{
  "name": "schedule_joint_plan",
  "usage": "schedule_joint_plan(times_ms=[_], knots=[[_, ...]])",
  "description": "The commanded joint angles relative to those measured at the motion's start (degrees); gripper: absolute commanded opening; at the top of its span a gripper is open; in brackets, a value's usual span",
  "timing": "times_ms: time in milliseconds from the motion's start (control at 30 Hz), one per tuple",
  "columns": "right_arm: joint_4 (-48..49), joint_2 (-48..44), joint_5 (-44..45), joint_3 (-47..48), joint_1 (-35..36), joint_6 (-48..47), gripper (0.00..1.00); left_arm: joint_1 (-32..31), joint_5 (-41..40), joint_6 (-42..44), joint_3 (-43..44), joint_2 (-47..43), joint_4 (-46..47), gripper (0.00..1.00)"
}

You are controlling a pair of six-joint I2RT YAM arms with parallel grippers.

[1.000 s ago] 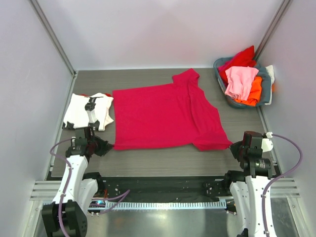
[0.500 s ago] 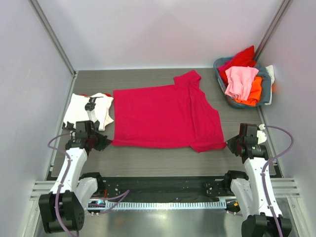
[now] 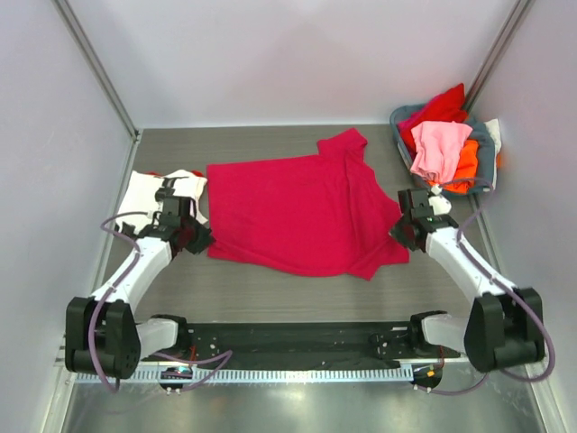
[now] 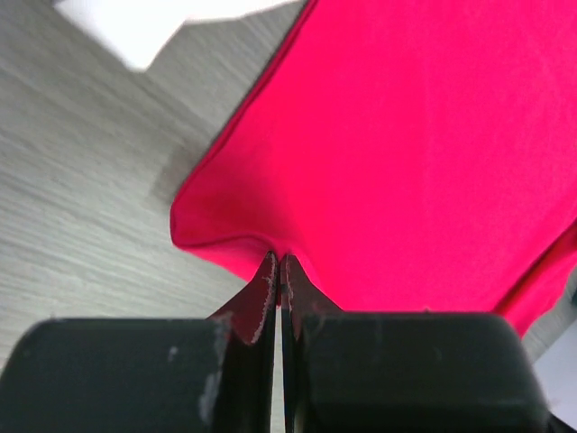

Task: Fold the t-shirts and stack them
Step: Fold the tshirt

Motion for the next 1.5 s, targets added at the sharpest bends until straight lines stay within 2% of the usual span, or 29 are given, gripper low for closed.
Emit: schedule_joint_plan(times_ms=[0, 167, 367, 533, 633, 833, 1100, 1300, 1467], knots=[[6.7, 7.4, 5.3, 6.6, 1.2, -2.6, 0.01, -0.7, -4.0, 0.4, 3.6, 2.4, 3.5, 0.00], [8.7, 20.0, 7.3, 14.5, 2.2, -6.1, 0.01, -3.1, -7.0, 1.1, 6.5, 7.9, 3.9, 0.00], [8.8, 29.7, 10.7, 19.1, 2.4, -5.1, 0.01, -4.6, -9.4, 1.3, 9.1, 13.7, 4.7, 0.00], [5.8, 36.3, 17.5, 20.5, 2.3, 0.3, 0.01, -5.1, -9.9, 1.1, 10.9, 18.6, 5.5, 0.00], [1.2, 37.3, 19.9, 20.1, 2.3, 5.9, 0.01, -5.9, -10.5, 0.9, 12.8, 22.0, 5.6, 0.00], [-1.2, 32.5, 20.5, 11.7, 2.3, 15.0, 0.01, -6.5, -11.0, -0.2, 15.9, 27.6, 5.3, 0.00], [-0.2, 18.6, 17.0, -1.9, 2.4, 28.5, 0.01, -6.6, -11.7, 0.3, 21.0, 33.3, 1.8, 0.00], [3.0, 12.7, 17.3, -1.4, 2.7, 22.2, 0.01, -6.6, -13.9, 1.4, 22.9, 33.0, 0.6, 0.00], [2.6, 3.1, 19.1, -1.6, 2.8, 18.8, 0.01, -6.2, -15.4, 2.9, 25.7, 30.8, -2.7, 0.00]])
